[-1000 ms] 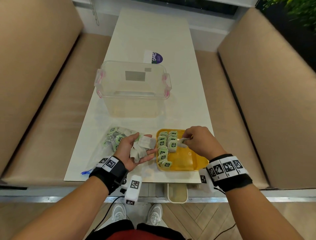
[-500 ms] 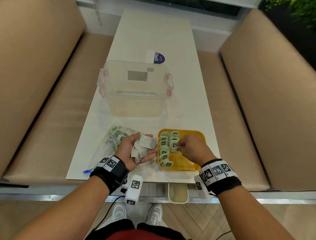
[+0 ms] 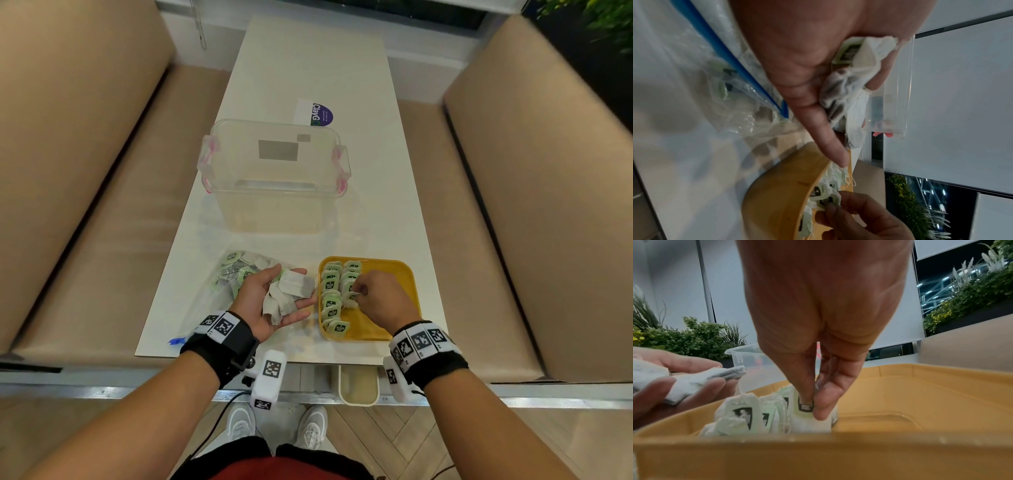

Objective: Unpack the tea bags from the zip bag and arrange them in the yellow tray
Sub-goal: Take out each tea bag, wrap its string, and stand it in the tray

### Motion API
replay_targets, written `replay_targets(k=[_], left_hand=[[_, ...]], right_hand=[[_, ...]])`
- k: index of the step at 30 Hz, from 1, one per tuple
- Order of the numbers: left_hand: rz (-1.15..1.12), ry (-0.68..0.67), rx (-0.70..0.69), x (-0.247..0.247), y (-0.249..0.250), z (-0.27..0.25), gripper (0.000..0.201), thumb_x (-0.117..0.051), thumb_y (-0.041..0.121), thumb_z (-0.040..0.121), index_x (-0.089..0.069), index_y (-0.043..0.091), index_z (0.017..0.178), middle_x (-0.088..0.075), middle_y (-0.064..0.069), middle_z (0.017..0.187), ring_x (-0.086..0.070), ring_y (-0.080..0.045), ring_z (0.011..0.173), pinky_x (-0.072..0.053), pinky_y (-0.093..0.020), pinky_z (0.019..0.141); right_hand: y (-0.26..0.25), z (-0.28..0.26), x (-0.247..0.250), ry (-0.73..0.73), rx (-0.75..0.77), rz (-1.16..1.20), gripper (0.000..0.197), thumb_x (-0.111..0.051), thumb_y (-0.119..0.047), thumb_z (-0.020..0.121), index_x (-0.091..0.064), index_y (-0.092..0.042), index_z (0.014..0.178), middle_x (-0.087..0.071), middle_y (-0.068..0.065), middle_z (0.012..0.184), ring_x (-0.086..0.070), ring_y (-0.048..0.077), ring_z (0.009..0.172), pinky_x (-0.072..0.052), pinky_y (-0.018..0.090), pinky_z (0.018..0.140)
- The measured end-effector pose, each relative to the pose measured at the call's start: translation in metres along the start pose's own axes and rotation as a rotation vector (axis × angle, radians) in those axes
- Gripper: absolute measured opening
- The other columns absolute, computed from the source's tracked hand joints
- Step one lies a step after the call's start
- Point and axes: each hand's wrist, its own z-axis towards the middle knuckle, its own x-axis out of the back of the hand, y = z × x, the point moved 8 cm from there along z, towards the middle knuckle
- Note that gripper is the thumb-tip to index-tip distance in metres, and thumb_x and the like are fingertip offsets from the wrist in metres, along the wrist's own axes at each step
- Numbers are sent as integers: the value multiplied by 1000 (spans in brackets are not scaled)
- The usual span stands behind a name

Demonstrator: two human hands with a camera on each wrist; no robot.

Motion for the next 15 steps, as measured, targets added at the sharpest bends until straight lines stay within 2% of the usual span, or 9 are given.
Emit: replay_targets(k=[4,7,10,15], left_hand=[[3,3,4,0,-1,1,44,-45,44,100,-70,13,119,-70,-20,121,-70,-37,109,-53,-54,88],[10,-1,8,-1,-1,1,45,-45,44,100,-69,13,120,-70,-20,122,-67,-37,113,-53,-53,91],[12,-4,10,-1,-1,2,44,-45,44,100,-69,12,120,-70,-20,122,-67,-38,113,-52,-53,91],[12,-13,15,-2,-2,1,44,-46,44,100,-71,12,117,-70,-21,122,-67,-38,112,-51,-54,88]], right_hand=[[1,1,-1,8,17,-21,22,-57,-5,86,-72,-13,100,-63,5,100,-59,23,94,-51,33,81],[4,2,-2,20,9,-9,24,-58,-3,85,-70,-17,100,-57,2,98,-57,21,93,-45,27,76],[6,1,-1,42,9,23,25,-57,0,84,-69,-17,99,-52,-1,94,-55,19,90,-39,23,73],[8,1,9,103,22,109,27,-58,3,82,-69,-13,101,-60,2,98,-56,15,87,-42,22,73]])
